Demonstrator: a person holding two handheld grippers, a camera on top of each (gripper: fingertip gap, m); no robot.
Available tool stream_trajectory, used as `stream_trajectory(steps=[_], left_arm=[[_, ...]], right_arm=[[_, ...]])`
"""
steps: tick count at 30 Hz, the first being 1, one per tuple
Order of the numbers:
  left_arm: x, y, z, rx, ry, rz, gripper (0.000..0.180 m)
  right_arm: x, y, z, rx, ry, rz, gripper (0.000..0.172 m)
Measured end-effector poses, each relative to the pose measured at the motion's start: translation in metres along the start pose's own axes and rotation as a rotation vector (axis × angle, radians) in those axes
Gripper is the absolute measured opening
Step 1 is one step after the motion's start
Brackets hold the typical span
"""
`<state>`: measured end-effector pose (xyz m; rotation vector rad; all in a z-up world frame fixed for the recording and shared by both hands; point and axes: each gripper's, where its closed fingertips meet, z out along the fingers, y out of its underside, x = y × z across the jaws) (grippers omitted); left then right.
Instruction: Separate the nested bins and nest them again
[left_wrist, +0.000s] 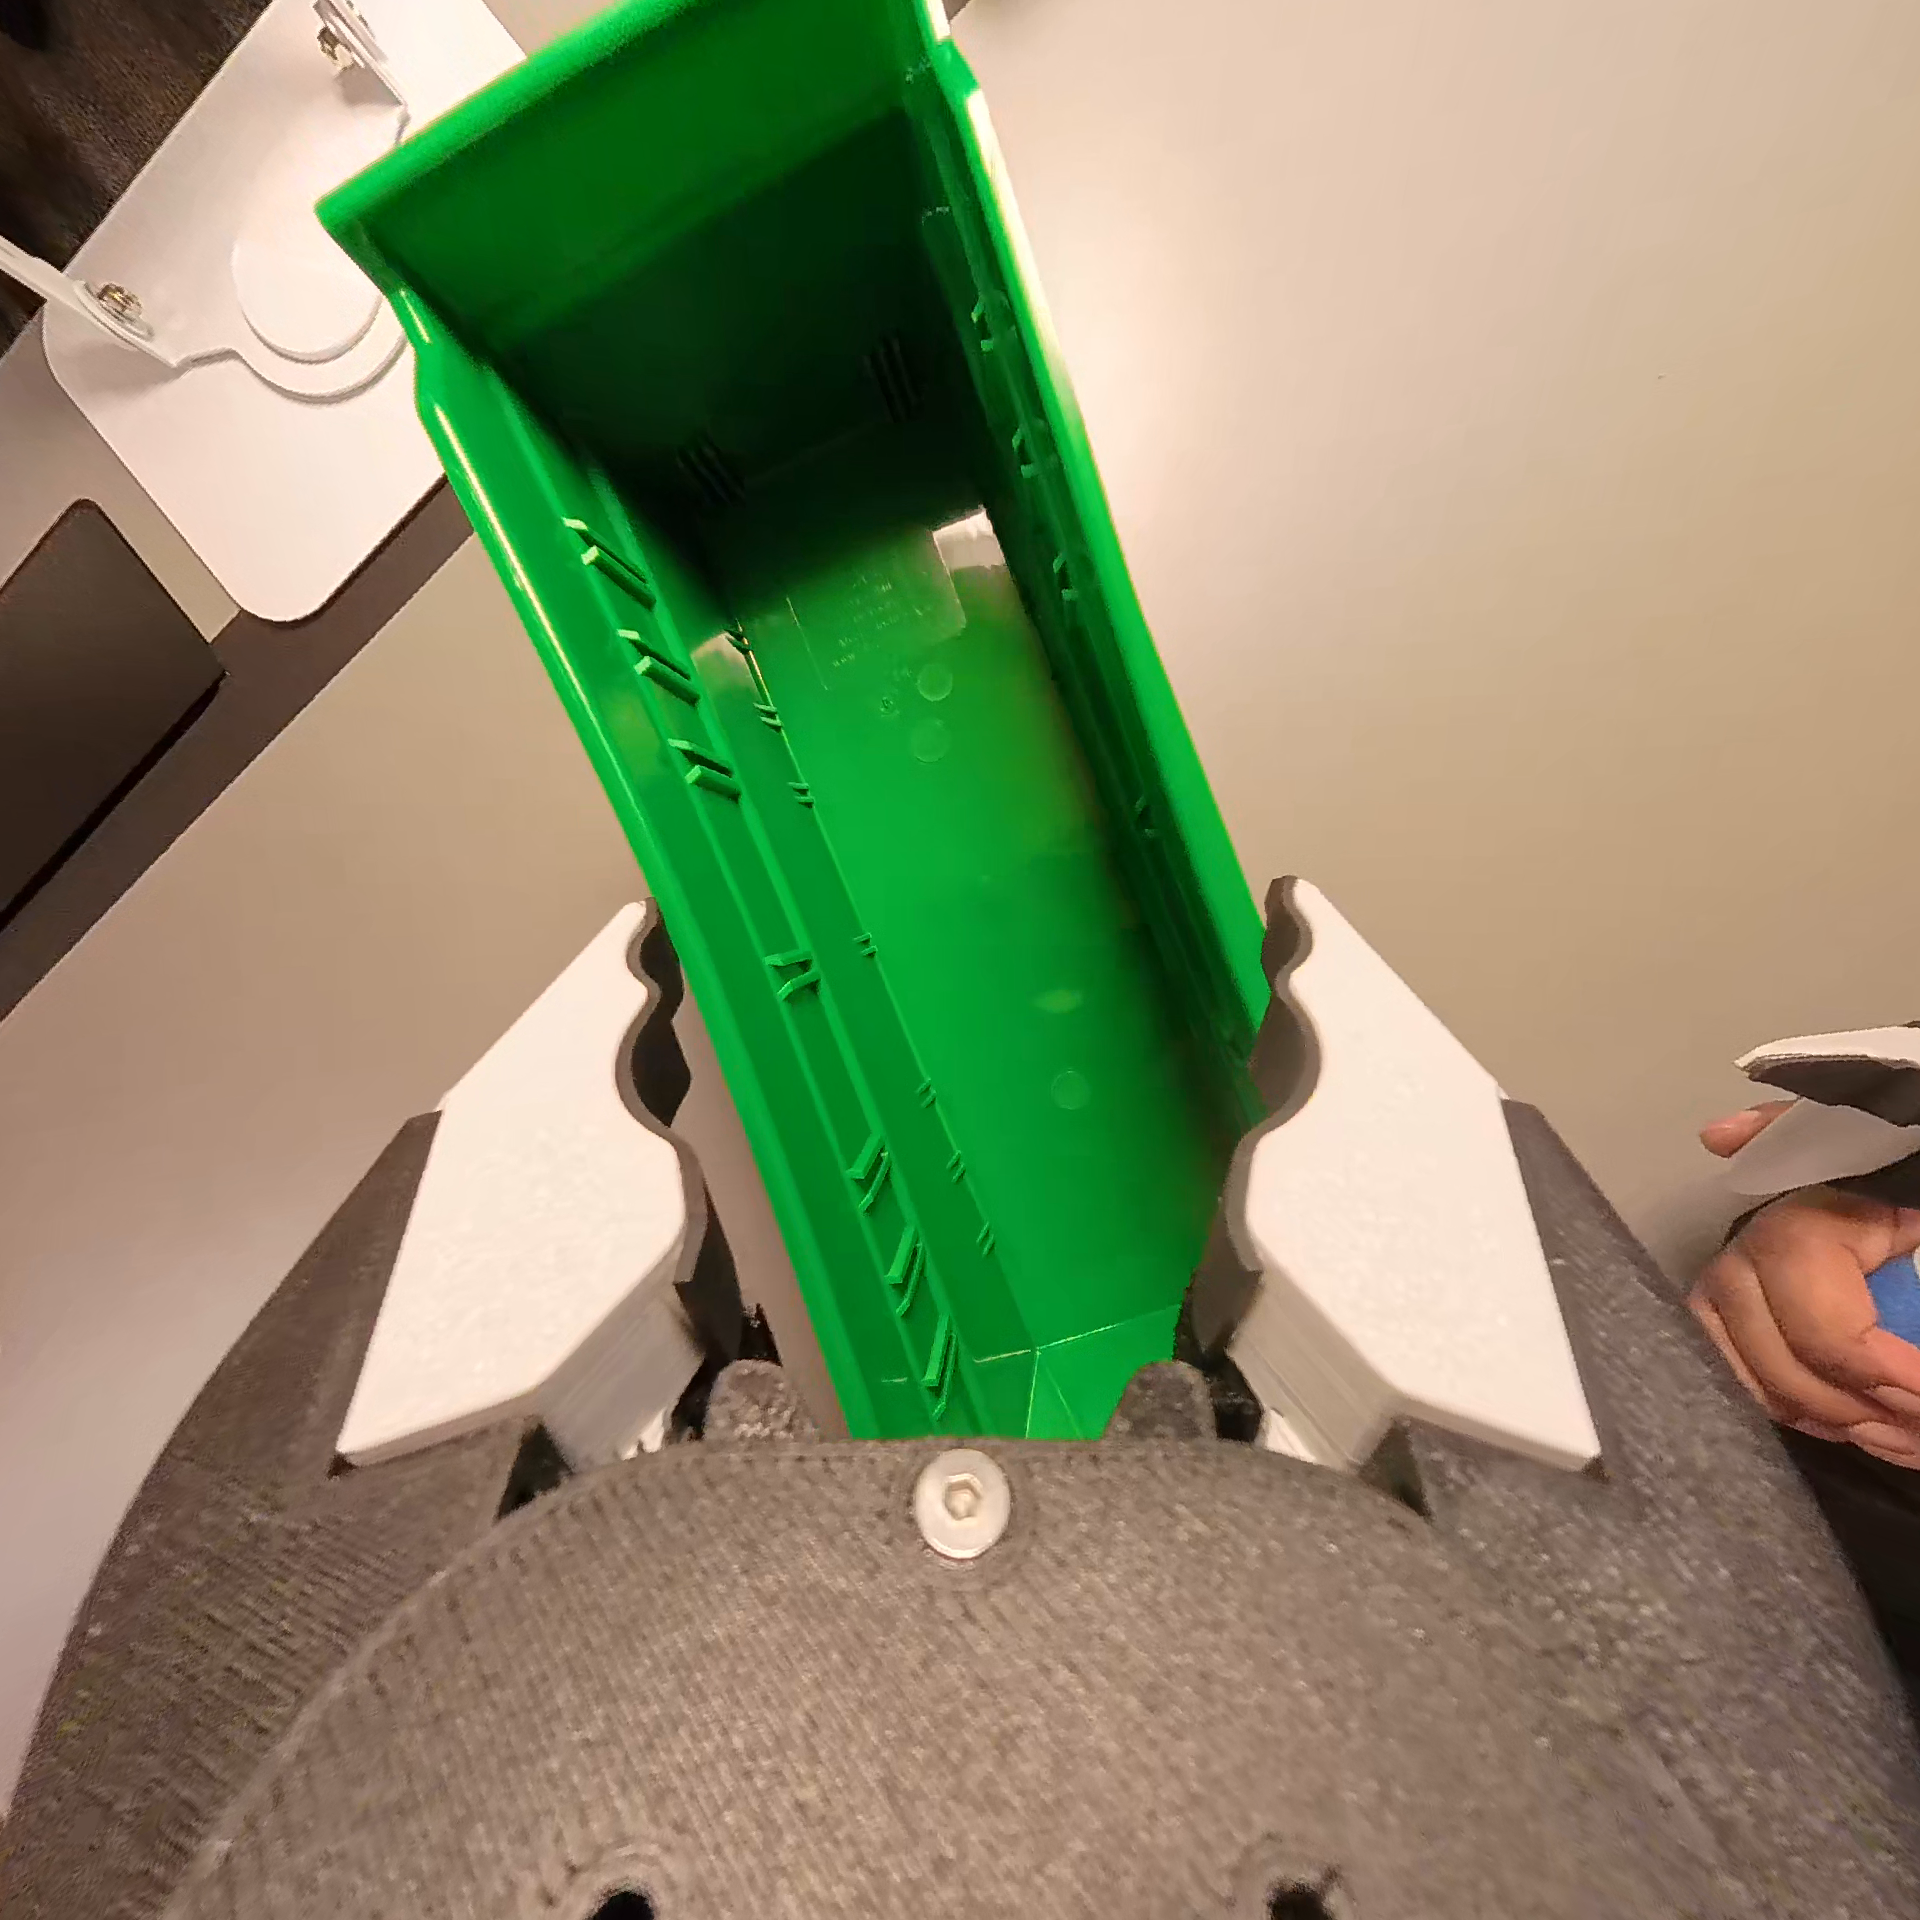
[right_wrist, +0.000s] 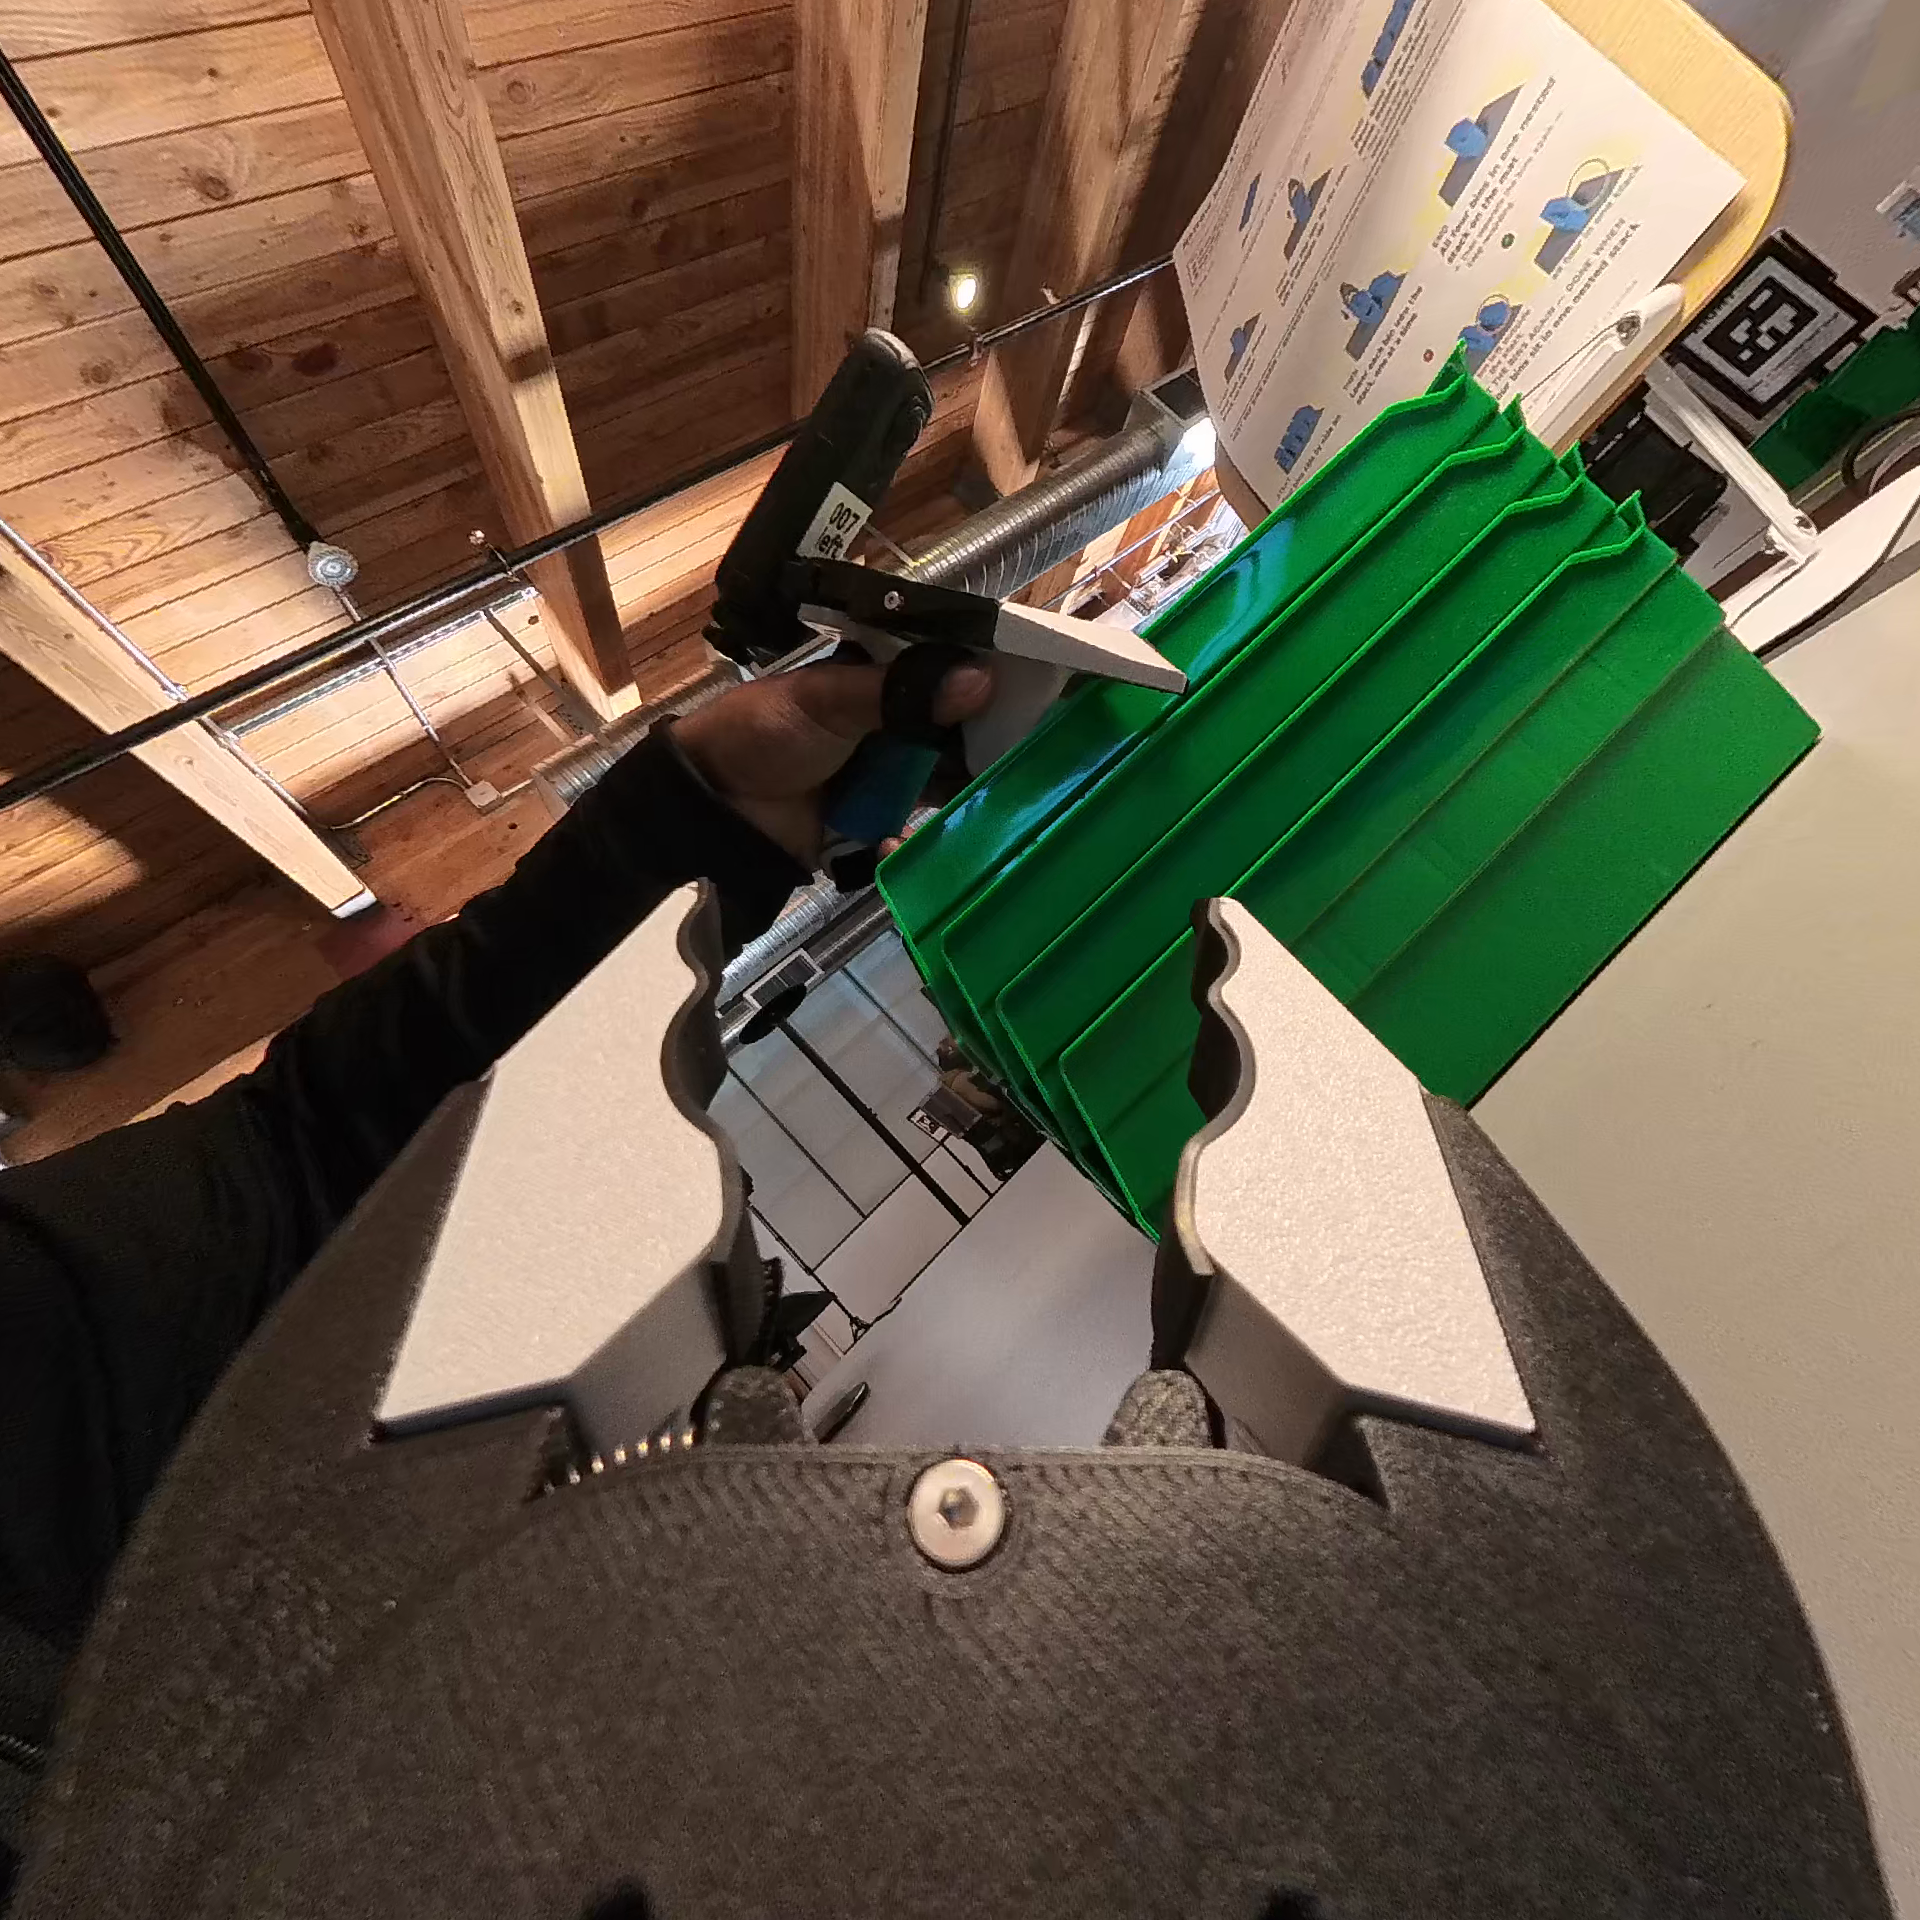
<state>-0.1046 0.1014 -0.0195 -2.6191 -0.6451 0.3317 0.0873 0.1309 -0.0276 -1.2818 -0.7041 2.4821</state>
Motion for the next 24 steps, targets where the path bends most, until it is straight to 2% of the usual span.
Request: stream_trajectory(steps=[10,21,24], left_arm=[[-0.003,-0.001,-0.010,0.010,-0.050,0.071,0.100],[-0.003,-0.012,-0.038,0.047,-0.028,0.087,0.103],[-0.003,-0.006,-0.039,0.022,-0.003,0.075,0.108]], right_arm=[[-0.001,0.000,0.000,0.004,-0.016,0.020,0.091],[-0.001,0.000,0.000,0.005,-0.015,0.014,0.091],[-0.001,0.000,0.000,0.005,-0.014,0.013,0.090]])
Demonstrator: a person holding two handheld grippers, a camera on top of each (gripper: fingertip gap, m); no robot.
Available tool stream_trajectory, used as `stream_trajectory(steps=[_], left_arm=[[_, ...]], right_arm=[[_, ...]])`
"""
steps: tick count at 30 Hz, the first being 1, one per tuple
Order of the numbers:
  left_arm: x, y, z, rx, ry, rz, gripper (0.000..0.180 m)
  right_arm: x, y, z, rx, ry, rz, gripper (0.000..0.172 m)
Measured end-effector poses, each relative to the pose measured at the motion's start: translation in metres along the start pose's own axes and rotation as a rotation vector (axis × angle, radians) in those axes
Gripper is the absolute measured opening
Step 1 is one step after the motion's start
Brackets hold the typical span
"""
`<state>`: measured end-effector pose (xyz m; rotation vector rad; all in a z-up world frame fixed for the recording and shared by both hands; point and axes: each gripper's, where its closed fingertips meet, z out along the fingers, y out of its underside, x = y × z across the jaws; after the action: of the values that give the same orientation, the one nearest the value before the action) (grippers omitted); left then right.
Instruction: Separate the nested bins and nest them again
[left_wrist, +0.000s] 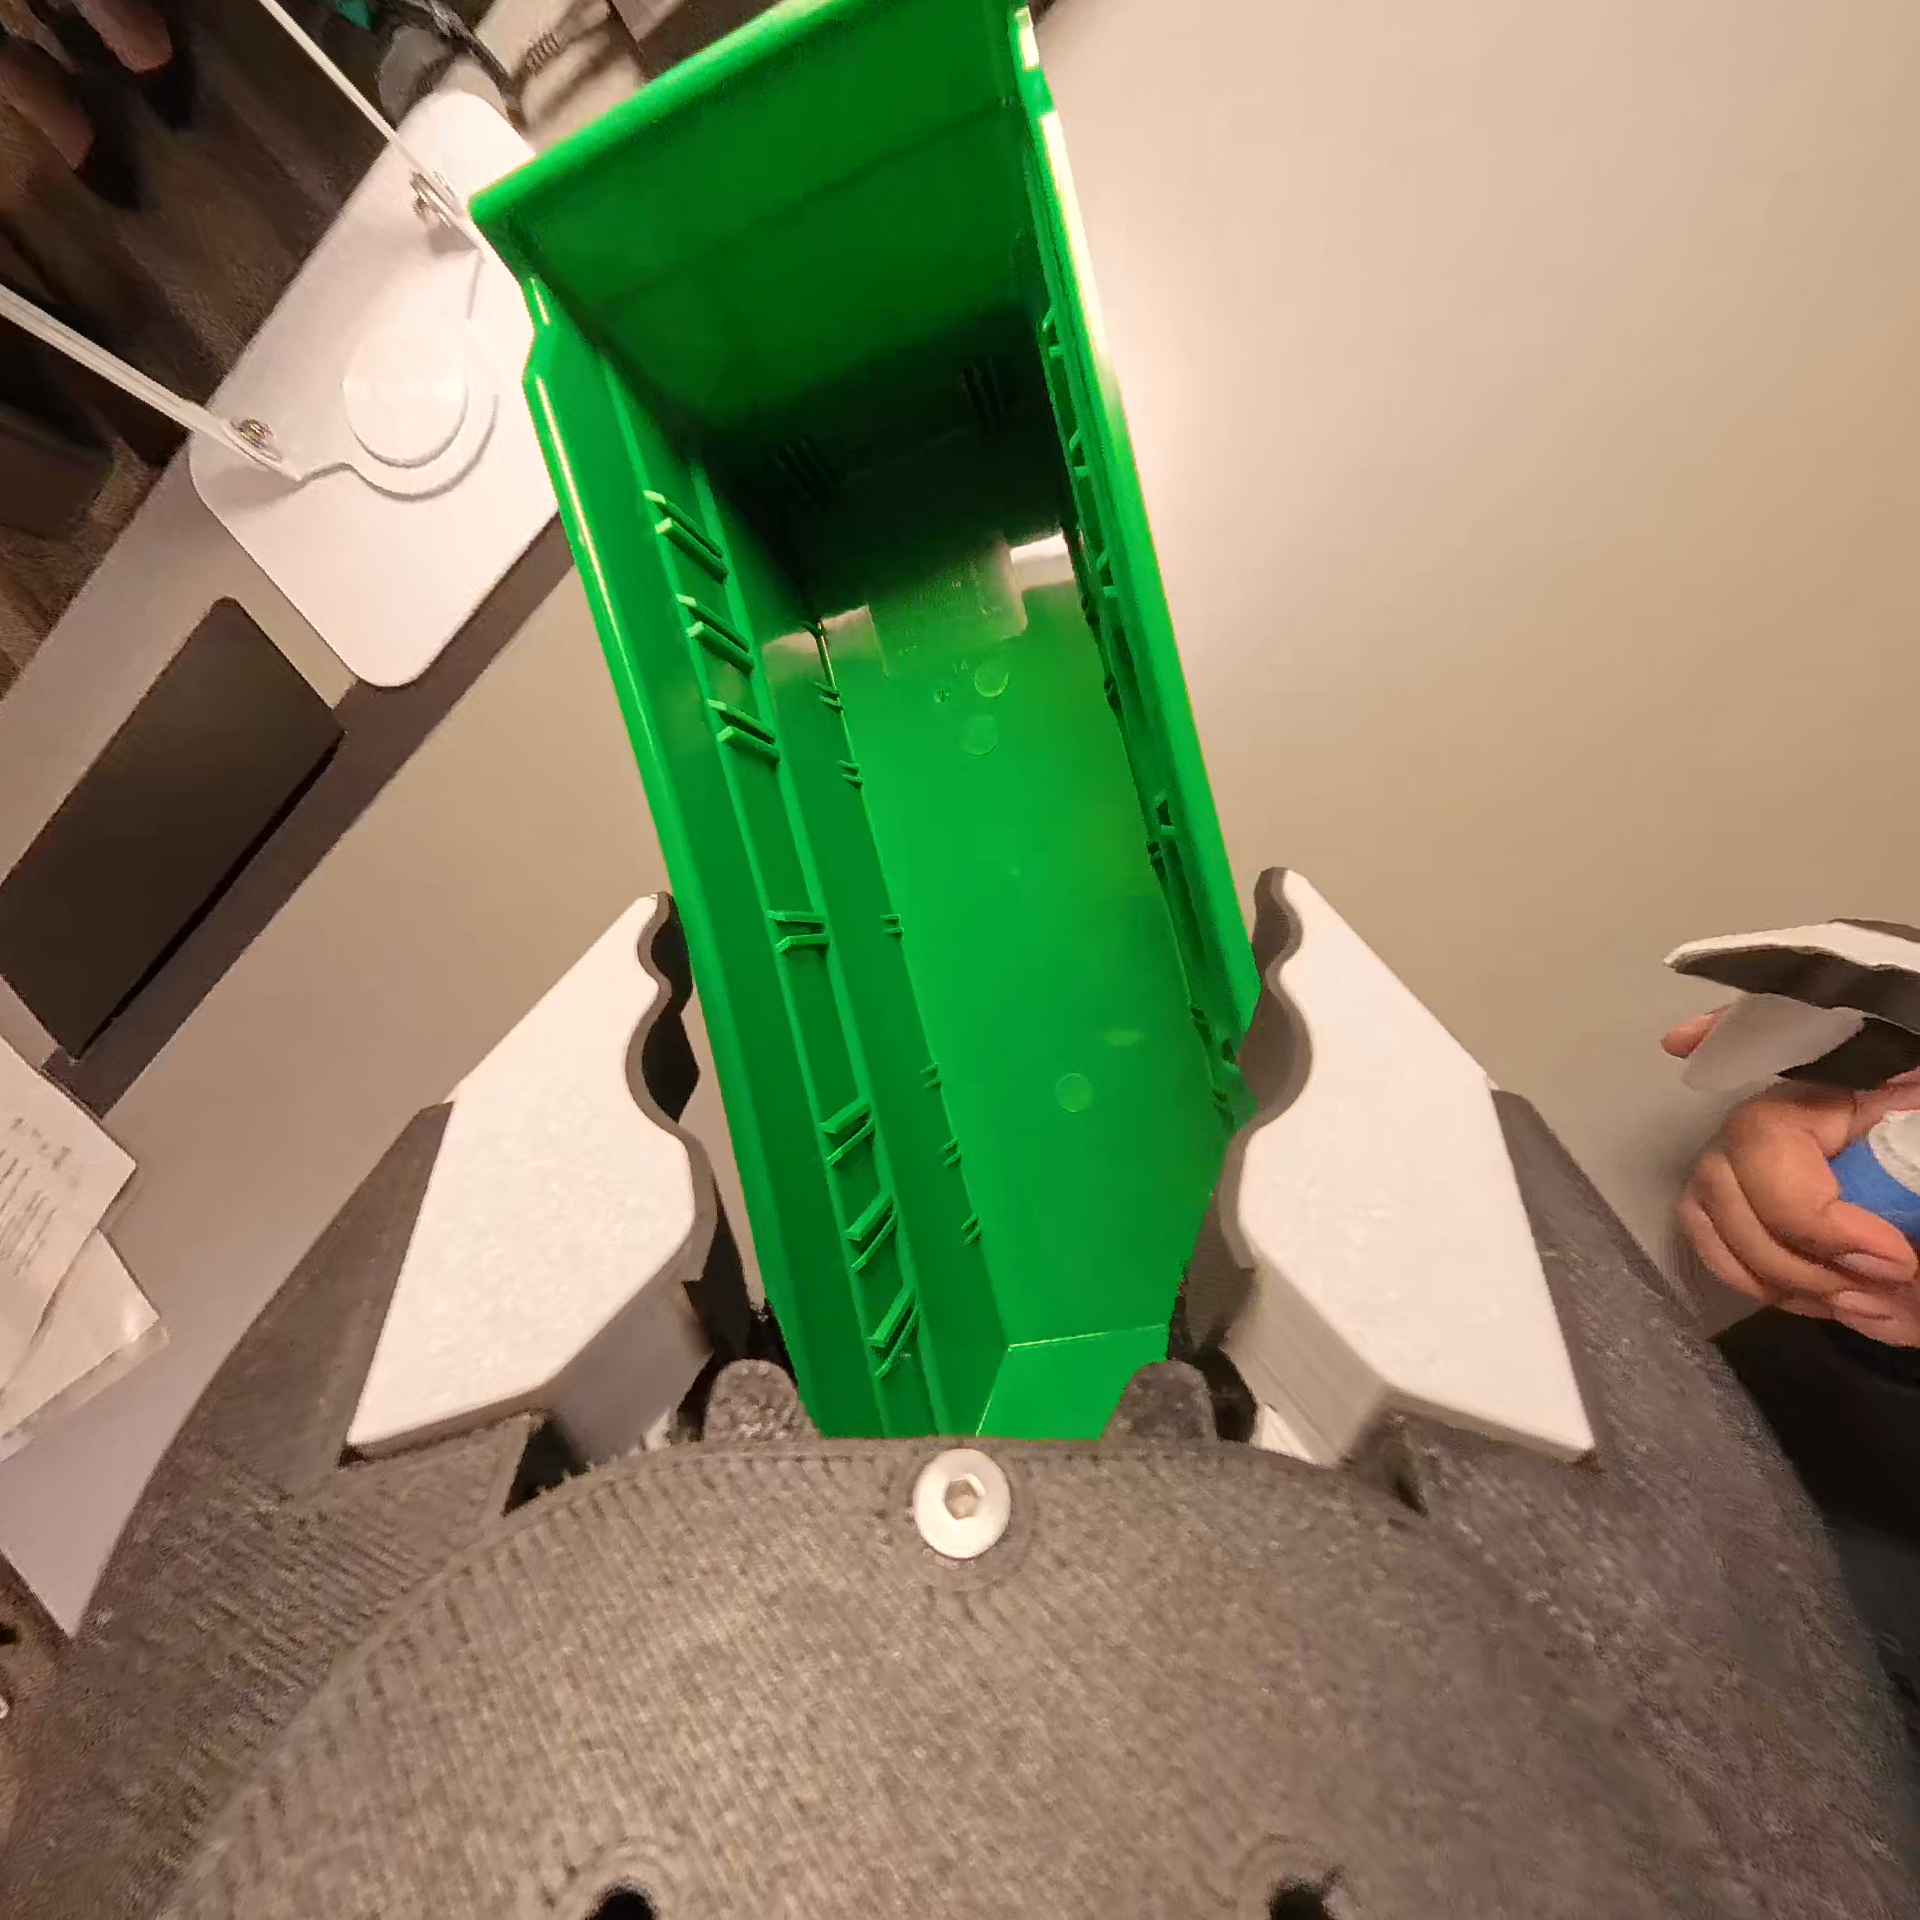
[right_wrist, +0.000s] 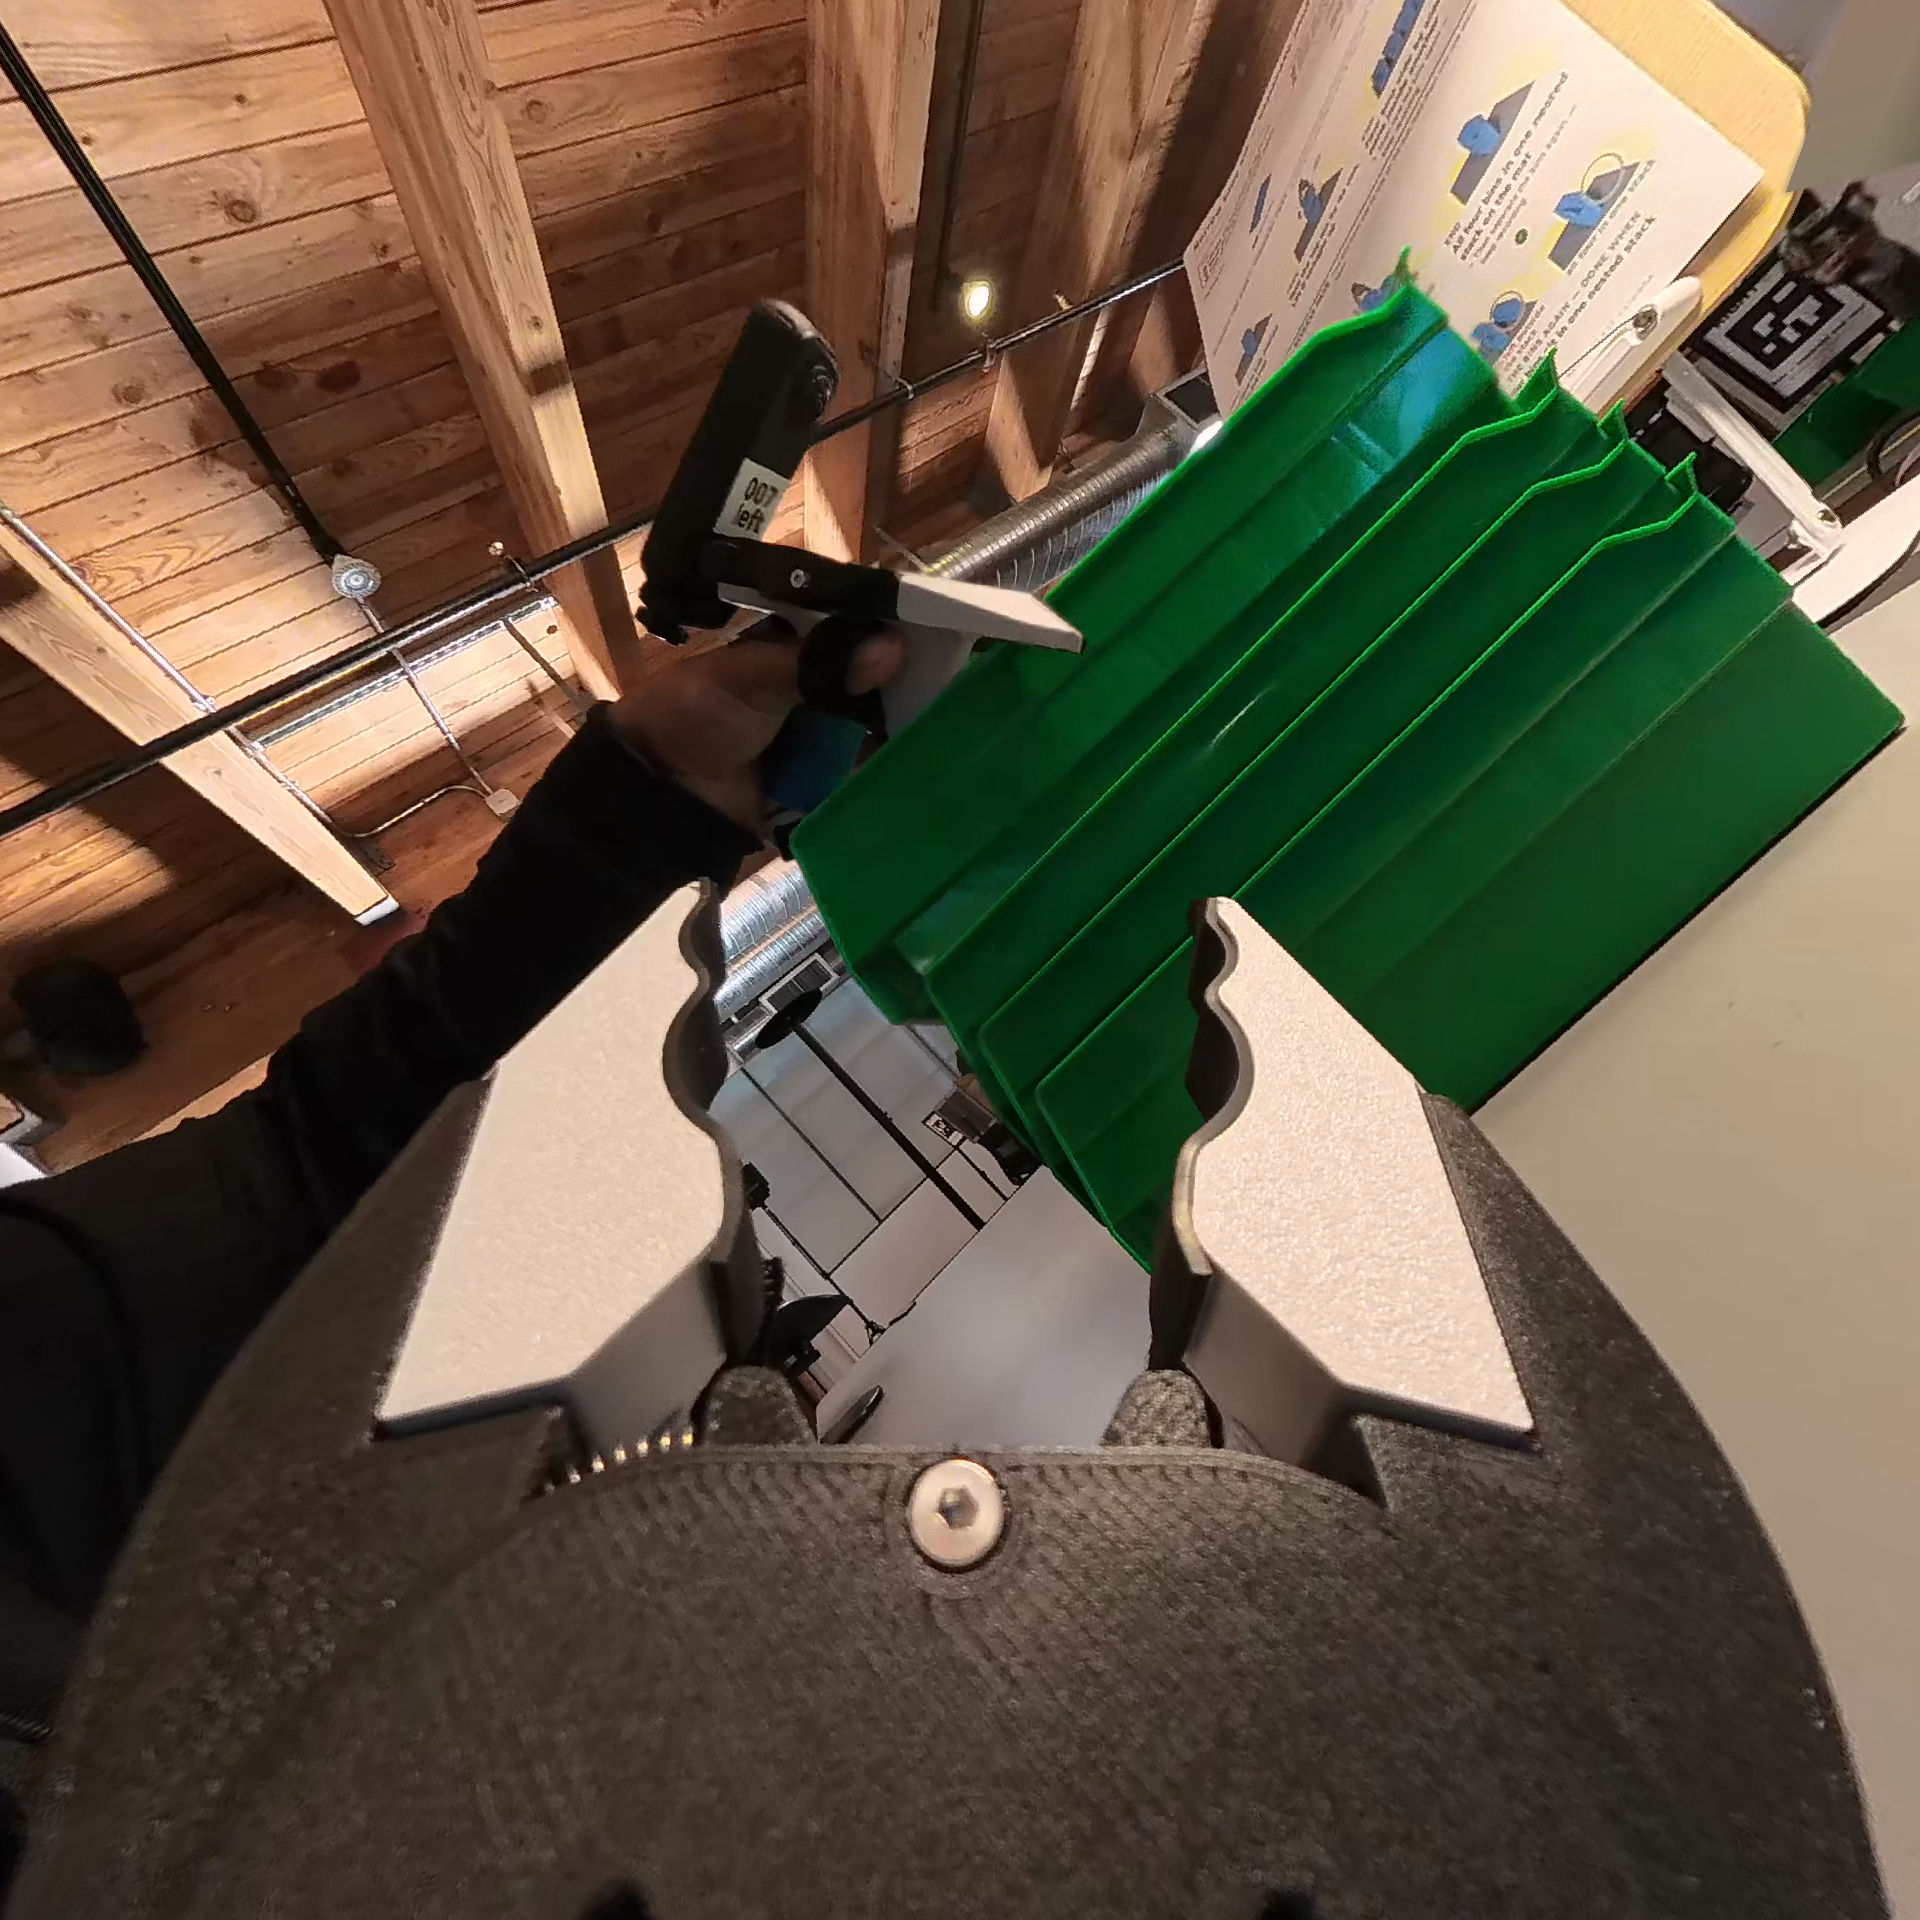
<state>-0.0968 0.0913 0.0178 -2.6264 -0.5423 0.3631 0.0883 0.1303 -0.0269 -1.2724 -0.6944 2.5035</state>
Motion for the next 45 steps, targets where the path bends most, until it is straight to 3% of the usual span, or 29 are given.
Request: stream_trajectory(steps=[3,8,16,22,28,35,40,45], left_arm=[[0.001,0.010,0.005,-0.024,0.011,0.008,0.109],[0.000,0.002,-0.008,0.014,0.009,0.008,0.103],[-0.016,-0.010,-0.054,0.101,0.007,-0.012,0.103],[-0.055,0.010,-0.096,0.168,-0.018,-0.089,0.103],[-0.127,0.074,-0.110,0.171,-0.093,-0.233,0.103],[-0.198,0.181,-0.066,0.090,-0.139,-0.387,0.103],[-0.227,0.248,-0.029,0.011,-0.184,-0.438,0.104],[-0.231,0.286,-0.011,-0.037,-0.231,-0.426,0.105]], right_arm=[[0.000,0.001,0.000,-0.001,-0.001,-0.003,0.090],[-0.001,0.001,0.000,-0.002,-0.001,-0.003,0.090],[-0.001,0.001,0.000,-0.001,-0.003,0.001,0.090],[-0.001,0.001,0.000,-0.003,-0.002,-0.002,0.090],[-0.001,0.003,0.001,-0.011,0.006,-0.016,0.090],[0.000,0.007,0.004,-0.033,0.029,-0.048,0.090],[0.000,0.009,0.005,-0.041,0.040,-0.064,0.090],[0.001,0.011,0.006,-0.052,0.050,-0.079,0.090]])
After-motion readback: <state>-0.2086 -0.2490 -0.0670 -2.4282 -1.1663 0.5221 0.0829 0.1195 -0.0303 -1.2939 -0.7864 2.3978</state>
